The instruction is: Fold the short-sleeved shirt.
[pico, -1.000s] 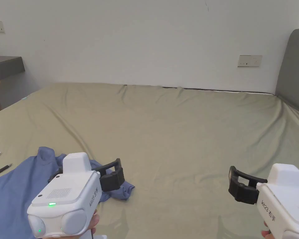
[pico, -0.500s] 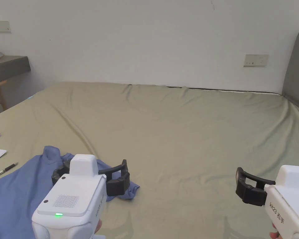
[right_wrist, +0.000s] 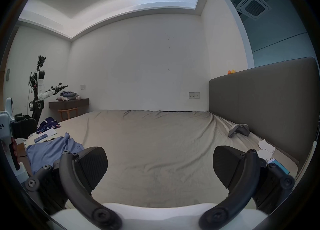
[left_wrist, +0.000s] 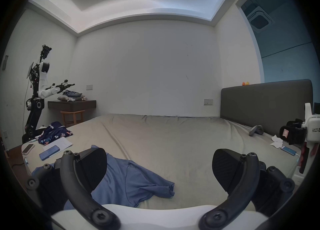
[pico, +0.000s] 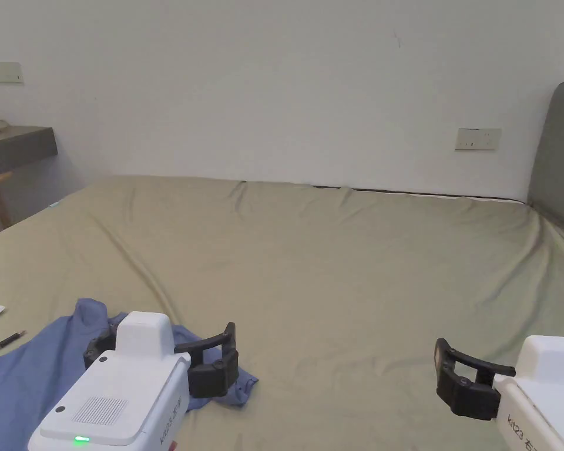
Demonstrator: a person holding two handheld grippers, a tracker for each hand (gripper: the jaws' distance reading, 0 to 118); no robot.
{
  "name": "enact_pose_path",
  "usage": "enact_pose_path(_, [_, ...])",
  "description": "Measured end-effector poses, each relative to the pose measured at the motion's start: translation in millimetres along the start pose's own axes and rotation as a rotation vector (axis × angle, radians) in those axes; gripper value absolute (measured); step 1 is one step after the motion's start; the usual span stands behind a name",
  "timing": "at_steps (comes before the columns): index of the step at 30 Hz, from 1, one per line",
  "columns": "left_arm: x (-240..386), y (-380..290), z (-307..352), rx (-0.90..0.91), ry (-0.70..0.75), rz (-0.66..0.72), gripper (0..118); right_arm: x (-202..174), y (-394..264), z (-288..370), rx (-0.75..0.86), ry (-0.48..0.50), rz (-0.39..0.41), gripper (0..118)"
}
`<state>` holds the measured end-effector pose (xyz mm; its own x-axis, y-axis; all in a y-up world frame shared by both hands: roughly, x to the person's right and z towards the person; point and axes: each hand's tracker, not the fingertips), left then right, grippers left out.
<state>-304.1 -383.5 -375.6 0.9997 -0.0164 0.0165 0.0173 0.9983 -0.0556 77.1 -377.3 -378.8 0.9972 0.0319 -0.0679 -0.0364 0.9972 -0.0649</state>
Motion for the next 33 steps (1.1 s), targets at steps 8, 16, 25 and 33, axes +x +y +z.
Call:
enact_pose_path(8, [2.4,0.6,-3.1,0.019,0.047,0.043,118,-2.4,0.1,1.9,0.007,-0.032,0.020,118])
enact_pose_path(16, [14.1,7.5,-0.7,0.050,0.111,-0.009,80,-4.0,1.8,1.9,0.025,-0.075,0.074,68])
enact_pose_path(25, [20.3,10.3,-3.7,0.019,0.051,-0.004,0,2.8,1.2,-0.5,-0.016,-0.153,0.028,0])
enact_pose_path(33, [9.1,13.2,4.9,0.032,0.095,-0.009,0,-4.0,0.0,-9.4,0.003,-0.132,0.075,0])
